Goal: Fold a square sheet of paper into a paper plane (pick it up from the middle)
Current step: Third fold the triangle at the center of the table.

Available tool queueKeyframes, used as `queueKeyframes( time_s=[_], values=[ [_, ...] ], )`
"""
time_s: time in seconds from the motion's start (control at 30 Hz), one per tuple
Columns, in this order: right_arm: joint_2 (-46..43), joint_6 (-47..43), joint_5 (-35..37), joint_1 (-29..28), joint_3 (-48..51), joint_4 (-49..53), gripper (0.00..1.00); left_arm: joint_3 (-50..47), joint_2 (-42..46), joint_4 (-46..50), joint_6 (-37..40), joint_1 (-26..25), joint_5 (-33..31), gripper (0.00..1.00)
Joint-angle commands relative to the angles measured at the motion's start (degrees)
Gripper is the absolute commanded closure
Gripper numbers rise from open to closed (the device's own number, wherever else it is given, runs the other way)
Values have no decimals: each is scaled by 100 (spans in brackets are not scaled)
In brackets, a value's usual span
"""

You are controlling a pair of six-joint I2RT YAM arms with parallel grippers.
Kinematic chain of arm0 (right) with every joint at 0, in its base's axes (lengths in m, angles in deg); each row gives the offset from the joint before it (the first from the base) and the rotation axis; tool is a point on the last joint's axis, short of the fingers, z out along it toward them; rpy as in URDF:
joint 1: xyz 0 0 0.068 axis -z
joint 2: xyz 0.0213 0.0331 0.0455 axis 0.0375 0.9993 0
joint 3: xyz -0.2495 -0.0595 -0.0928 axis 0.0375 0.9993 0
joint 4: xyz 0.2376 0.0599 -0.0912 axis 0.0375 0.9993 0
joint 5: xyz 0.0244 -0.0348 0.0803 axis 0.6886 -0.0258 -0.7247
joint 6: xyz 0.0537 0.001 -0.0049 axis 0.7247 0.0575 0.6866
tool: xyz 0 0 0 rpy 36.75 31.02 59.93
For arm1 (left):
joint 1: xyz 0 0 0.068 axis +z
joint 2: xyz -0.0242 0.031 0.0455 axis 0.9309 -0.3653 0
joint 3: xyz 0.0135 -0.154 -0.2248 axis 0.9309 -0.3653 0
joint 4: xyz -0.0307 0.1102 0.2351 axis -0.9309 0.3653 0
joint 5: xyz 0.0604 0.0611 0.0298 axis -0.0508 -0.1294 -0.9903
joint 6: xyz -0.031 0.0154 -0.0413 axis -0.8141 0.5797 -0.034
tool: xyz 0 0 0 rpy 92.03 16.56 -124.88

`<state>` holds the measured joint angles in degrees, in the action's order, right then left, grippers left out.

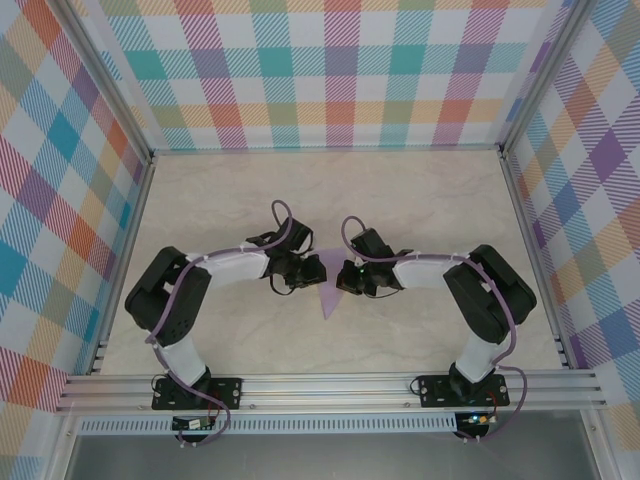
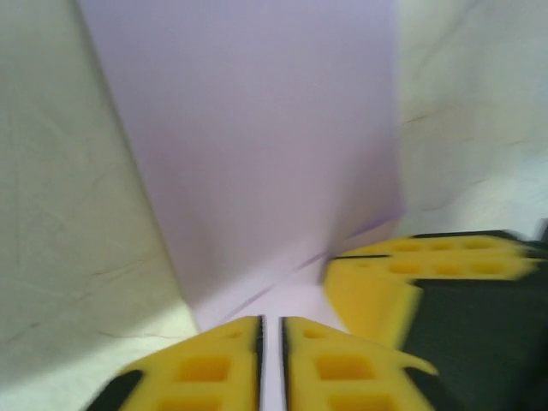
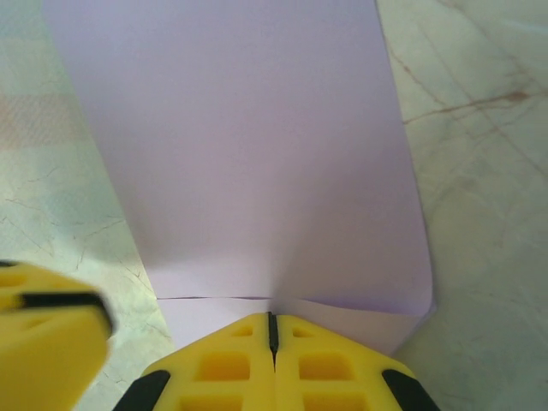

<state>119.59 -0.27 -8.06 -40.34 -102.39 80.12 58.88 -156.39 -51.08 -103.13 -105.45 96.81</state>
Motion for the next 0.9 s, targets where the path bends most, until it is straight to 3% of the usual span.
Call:
queueKeyframes(
  time_s=[0.0,0.2,0.47,0.87],
  values=[
    [-27,317,317,5,204,253,100,-342,509,-436,-495,-188,-24,78],
    [-18,544,421,6,279,291,100,-1006,688,-1238,-1446,-562,207,79],
    [58,643,447,5,299,314,100,-1142,300,-1551,-1911,-920,481,89],
    [111,670,469,6,316,377,100,-1175,99,-1252,-1741,-1008,137,91]
  ],
)
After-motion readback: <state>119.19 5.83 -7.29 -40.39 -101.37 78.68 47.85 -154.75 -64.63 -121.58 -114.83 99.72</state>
